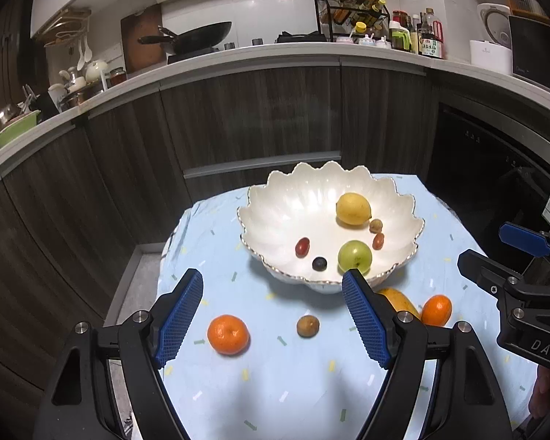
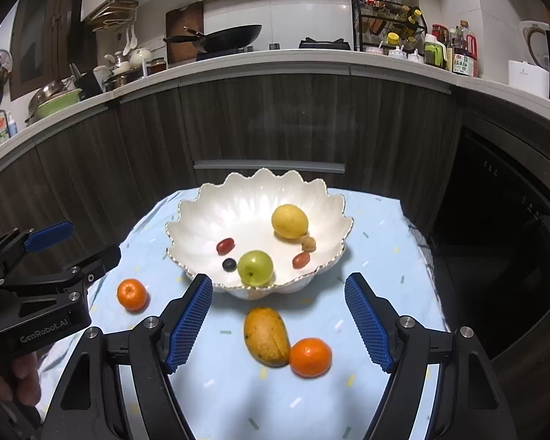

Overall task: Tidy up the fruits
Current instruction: 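Move both open tools back from the bowl toward the mango and longan, then close the left tool on a brown longan while the right tool grasps the mango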

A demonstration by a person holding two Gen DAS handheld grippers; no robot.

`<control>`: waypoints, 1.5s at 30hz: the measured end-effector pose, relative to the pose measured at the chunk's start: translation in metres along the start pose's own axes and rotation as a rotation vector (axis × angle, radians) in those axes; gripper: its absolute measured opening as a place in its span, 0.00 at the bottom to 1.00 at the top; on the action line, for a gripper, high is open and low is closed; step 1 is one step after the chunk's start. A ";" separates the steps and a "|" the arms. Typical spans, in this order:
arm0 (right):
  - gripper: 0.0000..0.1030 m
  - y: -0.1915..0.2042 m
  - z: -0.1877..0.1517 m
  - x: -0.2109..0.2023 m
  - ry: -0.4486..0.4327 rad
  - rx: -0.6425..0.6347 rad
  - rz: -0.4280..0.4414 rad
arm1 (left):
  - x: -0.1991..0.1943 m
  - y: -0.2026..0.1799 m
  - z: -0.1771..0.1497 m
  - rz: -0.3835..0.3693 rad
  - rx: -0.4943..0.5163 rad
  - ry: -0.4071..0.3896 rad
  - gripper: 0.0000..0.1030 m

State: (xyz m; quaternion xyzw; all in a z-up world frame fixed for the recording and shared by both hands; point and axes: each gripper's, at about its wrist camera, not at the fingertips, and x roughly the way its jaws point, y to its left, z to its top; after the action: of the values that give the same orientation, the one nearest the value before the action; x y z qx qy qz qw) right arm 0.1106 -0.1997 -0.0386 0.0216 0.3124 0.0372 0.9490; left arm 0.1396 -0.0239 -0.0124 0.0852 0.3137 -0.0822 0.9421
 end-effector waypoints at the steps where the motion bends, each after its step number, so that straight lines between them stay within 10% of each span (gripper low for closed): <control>1: 0.73 0.000 -0.002 0.000 0.002 -0.001 0.001 | 0.001 0.000 -0.003 0.001 0.000 0.002 0.76; 45: 0.72 0.005 -0.036 0.079 0.170 -0.124 0.071 | 0.086 -0.025 -0.048 -0.081 0.096 0.096 0.70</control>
State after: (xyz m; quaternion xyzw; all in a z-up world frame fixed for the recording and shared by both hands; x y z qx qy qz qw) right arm 0.1524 -0.1875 -0.1138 -0.0292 0.3879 0.0916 0.9167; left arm 0.1749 -0.0468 -0.1051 0.1214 0.3573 -0.1312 0.9167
